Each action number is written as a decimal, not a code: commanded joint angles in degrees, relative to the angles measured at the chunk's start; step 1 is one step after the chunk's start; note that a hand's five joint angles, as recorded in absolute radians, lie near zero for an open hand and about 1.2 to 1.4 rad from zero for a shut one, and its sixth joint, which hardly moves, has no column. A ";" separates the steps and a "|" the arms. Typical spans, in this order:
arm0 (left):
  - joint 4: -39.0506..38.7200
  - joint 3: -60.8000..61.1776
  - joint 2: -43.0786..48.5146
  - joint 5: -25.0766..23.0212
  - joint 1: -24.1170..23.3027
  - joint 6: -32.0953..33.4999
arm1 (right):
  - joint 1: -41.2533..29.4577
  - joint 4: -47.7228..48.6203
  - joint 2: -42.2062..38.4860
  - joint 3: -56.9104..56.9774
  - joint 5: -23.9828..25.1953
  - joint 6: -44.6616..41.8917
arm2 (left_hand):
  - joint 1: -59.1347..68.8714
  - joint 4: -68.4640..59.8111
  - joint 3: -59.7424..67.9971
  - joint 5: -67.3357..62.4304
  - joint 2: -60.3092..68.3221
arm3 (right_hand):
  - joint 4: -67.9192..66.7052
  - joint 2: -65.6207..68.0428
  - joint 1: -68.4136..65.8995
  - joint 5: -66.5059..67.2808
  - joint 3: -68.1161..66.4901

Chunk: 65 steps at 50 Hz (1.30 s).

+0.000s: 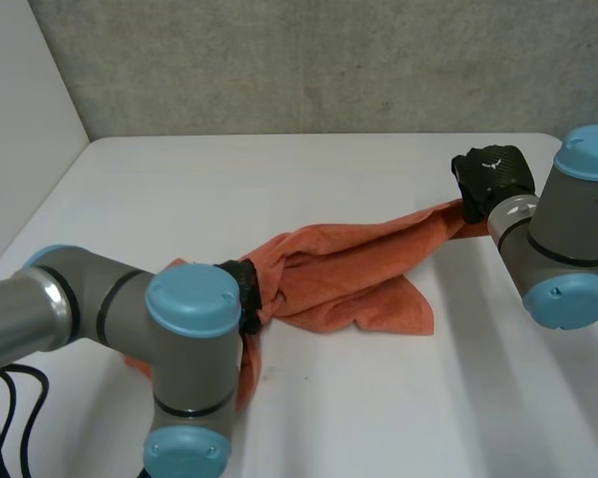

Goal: Fold the laundry

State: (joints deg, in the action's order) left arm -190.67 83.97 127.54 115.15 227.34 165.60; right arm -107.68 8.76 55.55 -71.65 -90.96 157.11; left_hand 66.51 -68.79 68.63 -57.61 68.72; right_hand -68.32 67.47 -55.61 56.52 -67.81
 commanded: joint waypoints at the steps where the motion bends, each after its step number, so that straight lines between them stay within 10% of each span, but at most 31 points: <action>1: 1.00 1.98 -6.49 -0.36 5.37 0.95 | 0.11 -1.02 1.49 0.28 0.08 -3.12 | 13.49 -11.21 11.37 -12.39 11.28 | -11.68 12.53 -24.39 13.48 -12.19; 13: 7.49 4.10 -16.09 -13.79 16.89 23.52 | -0.33 -15.06 5.27 -1.12 4.29 -19.11 | 13.49 -11.21 11.37 -12.39 11.28 | -11.68 12.53 -24.39 13.48 -12.19; 30: 9.79 -9.96 -3.00 -18.47 21.48 30.92 | -3.06 -15.09 -4.05 12.50 6.41 -20.70 | 13.49 -11.21 11.37 -12.39 11.28 | -11.68 12.53 -24.39 13.48 -12.19; 42: -27.94 -23.68 -10.28 -28.73 21.48 45.87 | -3.32 13.54 -1.78 36.76 -2.82 -13.77 | 13.49 -11.21 11.37 -12.39 11.28 | -11.68 12.53 -24.39 13.48 -12.19; 65: -24.04 7.53 -14.16 -31.48 25.78 36.72 | -1.56 13.48 13.00 -10.70 9.13 -4.44 | 13.49 -11.21 11.37 -12.39 11.28 | -11.68 12.53 -24.39 13.48 -12.19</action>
State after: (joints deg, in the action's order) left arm -215.58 83.35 111.65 83.92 252.79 202.55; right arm -109.99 23.53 68.40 -72.01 -84.99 153.33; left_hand 68.19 -69.75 69.64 -59.14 69.56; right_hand -68.34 67.47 -55.87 57.01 -68.07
